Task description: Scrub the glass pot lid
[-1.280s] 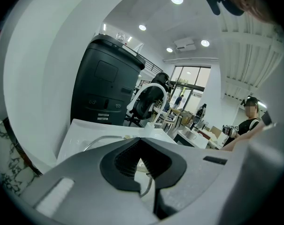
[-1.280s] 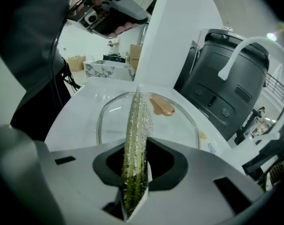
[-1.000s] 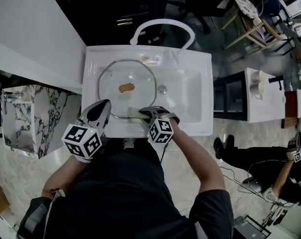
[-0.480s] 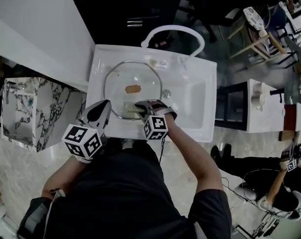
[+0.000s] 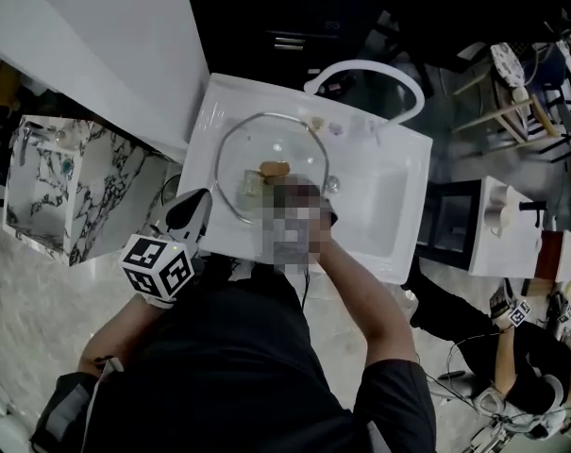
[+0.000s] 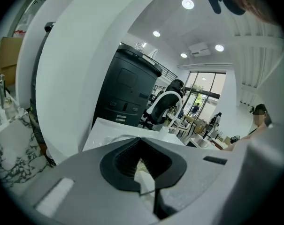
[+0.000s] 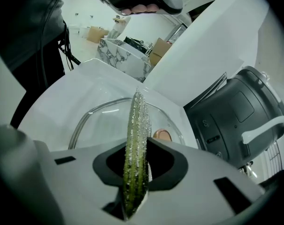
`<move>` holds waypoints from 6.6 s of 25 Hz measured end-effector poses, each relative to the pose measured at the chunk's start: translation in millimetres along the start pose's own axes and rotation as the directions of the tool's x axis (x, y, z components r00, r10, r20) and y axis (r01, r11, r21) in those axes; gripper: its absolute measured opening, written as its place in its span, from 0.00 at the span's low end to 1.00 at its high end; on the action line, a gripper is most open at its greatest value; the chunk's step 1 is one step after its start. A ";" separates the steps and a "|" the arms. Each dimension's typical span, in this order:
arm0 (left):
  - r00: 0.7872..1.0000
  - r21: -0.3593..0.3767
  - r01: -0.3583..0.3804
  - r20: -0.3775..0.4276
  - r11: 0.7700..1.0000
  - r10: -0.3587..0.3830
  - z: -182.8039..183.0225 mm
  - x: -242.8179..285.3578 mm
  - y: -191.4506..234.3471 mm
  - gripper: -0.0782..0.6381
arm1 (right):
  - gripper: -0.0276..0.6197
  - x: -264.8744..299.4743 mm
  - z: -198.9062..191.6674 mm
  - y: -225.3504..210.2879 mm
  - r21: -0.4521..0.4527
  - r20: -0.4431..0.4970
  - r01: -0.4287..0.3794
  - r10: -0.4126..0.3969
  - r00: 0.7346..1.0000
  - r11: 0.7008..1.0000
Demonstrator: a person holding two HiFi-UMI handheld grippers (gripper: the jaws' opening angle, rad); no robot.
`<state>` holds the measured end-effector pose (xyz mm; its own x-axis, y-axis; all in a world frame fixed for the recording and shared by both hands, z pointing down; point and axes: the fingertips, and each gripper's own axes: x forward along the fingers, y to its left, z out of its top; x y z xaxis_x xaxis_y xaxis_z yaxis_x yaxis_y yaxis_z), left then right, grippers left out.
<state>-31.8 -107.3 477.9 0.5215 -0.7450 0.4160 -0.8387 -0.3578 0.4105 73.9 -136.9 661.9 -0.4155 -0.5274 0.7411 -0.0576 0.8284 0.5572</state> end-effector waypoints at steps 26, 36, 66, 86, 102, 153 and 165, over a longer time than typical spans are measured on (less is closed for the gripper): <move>0.983 0.078 0.170 -0.079 0.982 -0.164 -4.2 34.1 -52.4 0.11 | 0.14 -26.5 16.4 92.4 0.018 0.018 -0.129 0.129 0.992 0.991; 0.985 0.070 0.162 -0.067 0.984 -0.158 -2.4 26.5 -48.9 0.11 | 0.14 -31.6 17.5 91.8 0.072 0.001 -0.185 0.185 0.983 0.980; 0.973 -0.155 -0.200 0.081 0.967 0.214 -9.4 -89.6 94.6 0.11 | 0.14 96.9 8.4 -123.7 0.339 -0.167 -0.138 0.204 0.965 0.931; 0.994 -0.091 -0.093 0.045 0.991 0.097 -2.8 -47.9 55.2 0.11 | 0.14 74.7 66.9 -39.0 0.002 -0.119 -0.267 0.265 0.957 0.964; 1.000 -0.041 0.008 0.016 0.999 -0.007 6.3 -10.5 25.5 0.11 | 0.14 48.6 80.5 12.4 -0.075 -0.083 -0.249 0.242 0.967 0.966; 0.998 -0.010 0.057 -0.006 0.998 -0.057 8.2 8.5 0.2 0.11 | 0.14 -74.8 63.0 -26.0 0.802 0.309 -0.255 -0.010 0.951 0.540; 0.992 -0.016 0.045 0.116 0.999 -0.043 60.6 2.6 8.7 0.11 | 0.14 -197.7 56.5 -134.7 0.898 0.301 -0.102 -0.431 0.850 0.428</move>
<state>-47.2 -146.5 433.4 0.5355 -0.7890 0.3012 -0.8117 -0.3824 0.4415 112.6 -133.5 419.2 -0.6022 -0.7487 0.2770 -0.7978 0.5775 -0.1735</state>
